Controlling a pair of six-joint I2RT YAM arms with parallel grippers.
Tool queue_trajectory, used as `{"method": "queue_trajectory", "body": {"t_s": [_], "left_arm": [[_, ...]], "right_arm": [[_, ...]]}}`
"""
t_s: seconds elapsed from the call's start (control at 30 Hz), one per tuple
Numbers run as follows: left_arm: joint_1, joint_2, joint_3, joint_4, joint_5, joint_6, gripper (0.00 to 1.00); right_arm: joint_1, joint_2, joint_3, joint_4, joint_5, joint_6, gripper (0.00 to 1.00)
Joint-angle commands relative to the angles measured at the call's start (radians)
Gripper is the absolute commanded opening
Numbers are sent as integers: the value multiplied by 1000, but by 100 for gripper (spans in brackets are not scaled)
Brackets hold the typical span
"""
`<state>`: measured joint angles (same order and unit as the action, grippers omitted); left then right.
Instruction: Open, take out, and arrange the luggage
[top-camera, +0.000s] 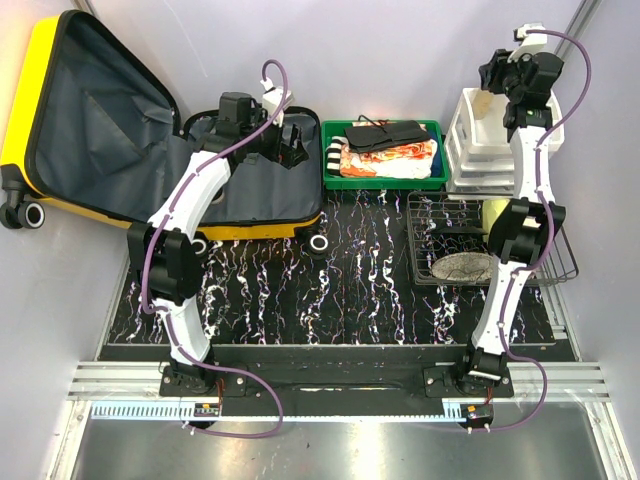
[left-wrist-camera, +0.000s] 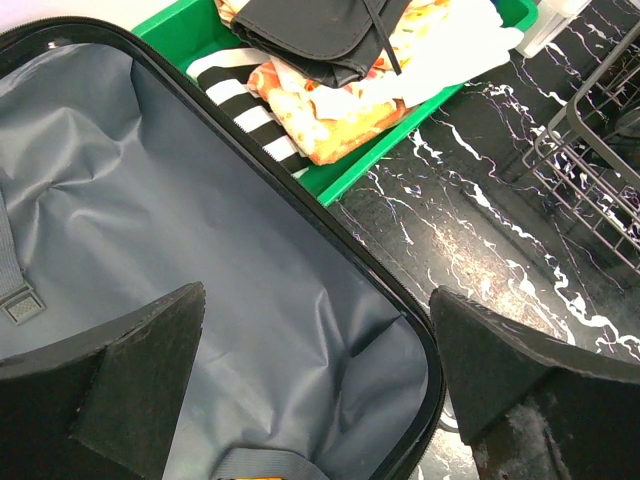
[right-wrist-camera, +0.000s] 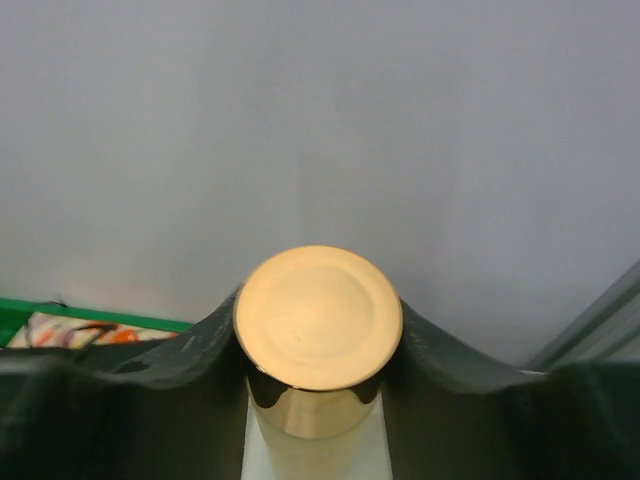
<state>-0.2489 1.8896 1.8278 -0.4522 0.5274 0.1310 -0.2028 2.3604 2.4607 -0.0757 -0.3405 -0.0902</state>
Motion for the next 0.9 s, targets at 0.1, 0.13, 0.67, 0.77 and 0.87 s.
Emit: {"method": "queue_trajectory", "body": {"t_s": [0.1,0.13,0.67,0.77,0.87], "left_arm": [[10,-38,13,52,37,4,99],[8,-32,16,52,39,1,99],[19,-24,-18,79,68,-16,99],[23,-23,-28,86,72,-22,99],[30,-21,-35,86,79,-19,99]], "right_arm": [[3,-70,-3,25,35,-8,0],[-1,-85,-9,48,38,-5,0],[-147,-101,198,198,116,306,0],[-156,-104,184,201,141,265,0],[-167,-101,184,212,169,230,0]]}}
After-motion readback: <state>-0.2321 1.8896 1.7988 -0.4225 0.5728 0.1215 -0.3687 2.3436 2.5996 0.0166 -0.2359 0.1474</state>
